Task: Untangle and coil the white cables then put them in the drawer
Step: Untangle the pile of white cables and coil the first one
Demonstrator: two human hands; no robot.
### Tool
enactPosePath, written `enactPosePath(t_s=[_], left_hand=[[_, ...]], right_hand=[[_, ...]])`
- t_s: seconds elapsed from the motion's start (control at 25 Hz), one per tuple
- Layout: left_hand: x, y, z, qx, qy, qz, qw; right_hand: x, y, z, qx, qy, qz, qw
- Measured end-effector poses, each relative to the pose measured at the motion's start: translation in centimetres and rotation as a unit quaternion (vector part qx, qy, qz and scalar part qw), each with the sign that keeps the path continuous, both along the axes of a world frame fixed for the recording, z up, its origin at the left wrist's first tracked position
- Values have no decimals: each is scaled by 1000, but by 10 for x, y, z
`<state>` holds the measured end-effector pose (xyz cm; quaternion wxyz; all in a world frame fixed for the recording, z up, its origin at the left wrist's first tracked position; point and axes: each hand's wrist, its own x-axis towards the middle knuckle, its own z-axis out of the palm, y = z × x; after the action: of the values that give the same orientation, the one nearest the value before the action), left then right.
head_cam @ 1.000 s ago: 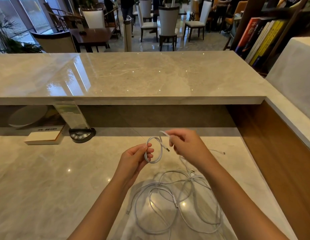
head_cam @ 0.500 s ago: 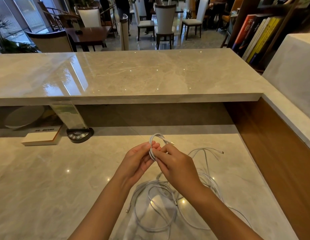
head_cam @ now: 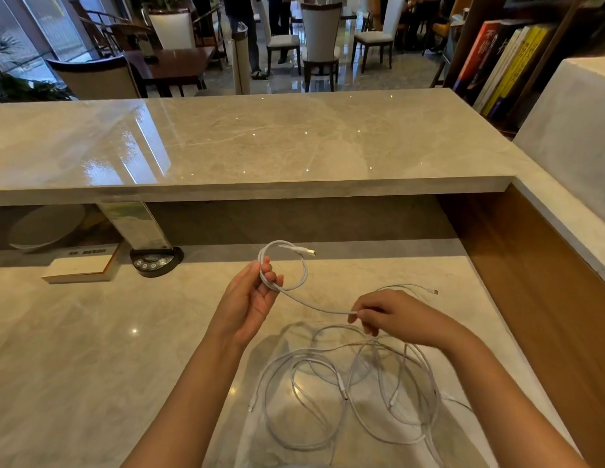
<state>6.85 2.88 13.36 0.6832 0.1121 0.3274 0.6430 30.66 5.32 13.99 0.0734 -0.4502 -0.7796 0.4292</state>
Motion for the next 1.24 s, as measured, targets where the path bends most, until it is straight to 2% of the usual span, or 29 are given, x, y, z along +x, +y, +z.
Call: enactPosePath(t_s=[0.12, 0.24, 0.32, 0.4, 0.44, 0.56, 0.68, 0.76, 0.88, 1.0, 1.16, 1.24], left_hand=[[-4, -1, 1, 8, 4, -40, 999], [-6, -5, 1, 34, 32, -90, 995], [-11, -6, 0, 44, 51, -108, 992], [-13, -6, 2, 48, 91, -126, 987], [-11, -7, 4, 46, 124, -135, 982], [-3, -8, 4, 29, 228, -153, 961], [4, -9, 4, 12, 284, -158, 946], [8, -10, 2, 1, 306, -149, 940], [14, -10, -3, -13, 314, -115, 942], [19, -10, -7, -23, 314, -79, 946], [21, -9, -10, -6, 276, -87, 957], [19, -9, -10, -1, 242, -96, 965]], right_hand=[[20, 20, 6, -111, 40, -9, 993], [36, 40, 12, -123, -14, 14, 992], [43, 49, 15, -169, -21, 49, 984], [42, 53, 18, -183, -35, 23, 982], [38, 54, 19, -151, -56, -8, 987], [11, 56, 22, 24, -98, -132, 986], [-17, 52, 28, 123, -37, -221, 967], [-31, 46, 35, 146, 14, -244, 958], [-51, 31, 48, 139, 63, -221, 963], [-66, 10, 54, 114, 81, -139, 980], [-77, -14, 38, 176, 98, -62, 977], [-77, -18, 25, 192, 128, -83, 969]])
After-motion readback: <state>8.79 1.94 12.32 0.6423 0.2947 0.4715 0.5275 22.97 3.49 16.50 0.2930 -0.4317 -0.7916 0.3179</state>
